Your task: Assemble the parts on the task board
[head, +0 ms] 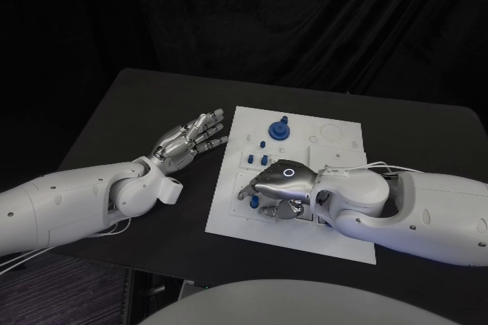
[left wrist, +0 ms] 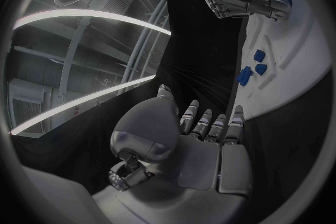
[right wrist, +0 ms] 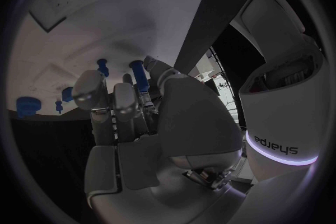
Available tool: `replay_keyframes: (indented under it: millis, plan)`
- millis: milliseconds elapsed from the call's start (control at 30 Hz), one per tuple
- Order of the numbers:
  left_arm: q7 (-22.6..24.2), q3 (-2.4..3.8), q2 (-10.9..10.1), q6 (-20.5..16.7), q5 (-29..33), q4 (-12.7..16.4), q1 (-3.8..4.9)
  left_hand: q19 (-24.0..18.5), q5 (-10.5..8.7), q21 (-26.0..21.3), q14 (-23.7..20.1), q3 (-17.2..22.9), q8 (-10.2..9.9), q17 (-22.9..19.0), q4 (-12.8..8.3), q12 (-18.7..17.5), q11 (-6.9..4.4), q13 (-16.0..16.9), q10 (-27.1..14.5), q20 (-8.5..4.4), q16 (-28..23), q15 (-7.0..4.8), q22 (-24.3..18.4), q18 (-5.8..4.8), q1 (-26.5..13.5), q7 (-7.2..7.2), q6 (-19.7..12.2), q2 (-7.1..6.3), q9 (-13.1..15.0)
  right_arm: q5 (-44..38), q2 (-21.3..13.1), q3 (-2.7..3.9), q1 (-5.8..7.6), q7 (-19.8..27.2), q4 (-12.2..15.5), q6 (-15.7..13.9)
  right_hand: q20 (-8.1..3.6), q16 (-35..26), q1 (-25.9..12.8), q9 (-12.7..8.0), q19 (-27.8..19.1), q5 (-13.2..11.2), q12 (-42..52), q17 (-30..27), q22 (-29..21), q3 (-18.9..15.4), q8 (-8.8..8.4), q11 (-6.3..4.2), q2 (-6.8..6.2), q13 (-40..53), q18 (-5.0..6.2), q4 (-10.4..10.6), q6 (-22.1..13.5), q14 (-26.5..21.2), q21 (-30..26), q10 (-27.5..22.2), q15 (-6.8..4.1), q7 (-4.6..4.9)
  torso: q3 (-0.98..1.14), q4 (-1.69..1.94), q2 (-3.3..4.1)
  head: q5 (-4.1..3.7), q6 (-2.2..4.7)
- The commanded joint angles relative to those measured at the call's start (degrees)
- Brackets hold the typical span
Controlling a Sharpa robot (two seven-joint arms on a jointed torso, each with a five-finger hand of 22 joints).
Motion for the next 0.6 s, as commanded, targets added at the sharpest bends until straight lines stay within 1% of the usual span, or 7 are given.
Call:
replay_keyframes:
  millis: [33, 67, 167, 267, 433, 467, 600]
  plan:
    - [1.85, 0.04, 0.06, 0.66, 0.38, 0.04, -0.13, 0.02, 0.20, 0.25, -0.05, 0.33, -0.08, -0.03, -0.14, -0.17, -0.13, -0.07, -0.32, 0.27, -0.06, 0.43, -0.08, 0.66, 0.64, 0.25, 0.25, -0.01, 0.10, -0.37, -0.99, 0.04, -0.09, -0.46, 0.66, -1.10, 0.19, -1.19, 0.34, -3.89, -1.72, -1.97, 0.55, -2.16, 5.28, -4.15, -0.56, 0.55, -0.54, 0.39, 1.10, 2.54, -8.07, -1.96, -3.24, -4.55, 0.19, -1.09, 0.04, -0.02, 0.06, -0.25, -0.01]
    - [1.86, 0.04, 0.04, 0.63, 0.38, 0.03, -0.14, 0.02, 0.20, 0.25, -0.05, 0.33, -0.08, -0.03, -0.14, -0.17, -0.13, -0.07, -0.32, 0.27, -0.06, 0.43, -0.08, 0.66, 0.64, 0.25, 0.25, -0.01, 0.10, -0.34, -1.59, 0.04, -0.07, -0.56, 0.99, -1.66, 0.23, -1.23, 2.20, -5.88, -2.07, -2.65, 1.58, -2.60, 5.13, -6.76, -0.77, 0.73, -1.35, 0.72, 1.28, 6.19, -11.69, -2.49, -4.21, -7.07, 0.42, -1.92, 0.03, -0.01, 0.05, -0.36, -0.01]
    - [1.87, 0.04, 0.00, 0.54, 0.38, 0.00, -0.18, 0.00, 0.27, 0.24, -0.05, 0.37, -0.07, -0.03, -0.14, -0.15, -0.14, -0.07, -0.31, 0.27, -0.06, 0.43, -0.13, 0.66, 0.70, 0.26, 0.25, -0.03, 0.10, 0.68, -3.64, 0.05, 0.45, -0.54, 2.22, -4.23, 0.50, -2.37, 5.71, -7.75, -3.44, -3.58, 2.82, -4.75, 4.46, -9.74, -0.89, 1.00, -4.21, 0.89, 1.67, 13.76, -14.71, -4.22, -7.25, -11.01, 0.73, -2.47, 0.03, -0.05, 0.03, -0.58, -0.01]
    - [1.90, 0.04, -0.07, 0.46, 0.38, 0.00, -0.20, 0.00, 0.27, 0.24, -0.05, 0.37, -0.07, -0.03, -0.14, -0.15, -0.14, -0.07, -0.31, 0.27, -0.06, 0.43, -0.13, 0.66, 0.70, 0.26, 0.25, -0.03, 0.10, 2.90, -5.77, 0.06, 1.73, -0.02, 3.60, -7.30, 0.63, -2.35, 5.70, -7.78, -3.48, -3.67, 3.27, -4.87, 4.45, -10.15, -0.80, 1.16, -4.26, 0.96, 1.63, 13.57, -14.36, -4.33, -7.46, -11.61, 0.63, -2.20, 0.06, -0.07, 0.01, -0.97, -0.01]
    - [1.96, 0.04, -0.14, 0.22, 0.38, -0.02, -0.23, 0.02, 0.33, 0.25, -0.03, 0.39, -0.05, -0.03, -0.15, -0.09, -0.15, -0.05, -0.28, 0.26, -0.04, 0.43, -0.10, 0.66, 0.77, 0.27, 0.36, -0.07, 0.12, 8.72, -11.05, 0.05, 5.78, 1.00, 6.94, -12.75, 0.55, -2.17, 5.82, -7.46, -3.00, -3.05, 7.08, -5.21, 4.64, -9.10, 0.09, 0.80, -2.38, 1.83, 1.61, 13.36, -10.71, -4.26, -7.42, -10.89, 0.38, -0.49, 0.09, -0.14, -0.11, -1.80, -0.01]
    - [1.98, 0.04, -0.17, 0.15, 0.38, -0.02, -0.23, 0.02, 0.33, 0.25, -0.03, 0.39, -0.05, -0.03, -0.15, -0.09, -0.15, -0.05, -0.28, 0.26, -0.04, 0.43, -0.10, 0.66, 0.77, 0.27, 0.36, -0.07, 0.12, 10.35, -12.10, 0.05, 6.62, 1.21, 7.53, -13.56, 0.37, -1.67, 6.23, -6.88, -2.28, -2.49, 9.26, -4.71, 4.93, -8.45, 0.92, 0.52, -1.25, 2.38, 1.45, 13.16, -7.36, -3.61, -6.62, -9.60, 0.16, 0.96, 0.06, -0.12, -0.15, -2.00, -0.01]
    - [2.03, 0.04, -0.26, -0.21, 0.38, 0.02, -0.24, 0.05, 0.39, 0.28, 0.01, 0.40, -0.02, -0.01, -0.16, 0.00, -0.15, -0.03, -0.22, 0.26, -0.02, 0.42, -0.04, 0.66, 0.87, 0.29, 0.53, -0.15, 0.15, 17.03, -16.77, 0.04, 9.91, 1.23, 9.58, -15.07, 0.41, -1.12, 7.76, -4.79, -1.26, 0.29, 14.62, -4.19, 5.38, -7.37, 3.53, -0.39, 0.65, 4.14, 1.19, 11.59, 2.42, -2.80, -5.42, -4.38, 0.48, 3.95, -0.01, -0.10, -0.27, -3.00, -0.01]
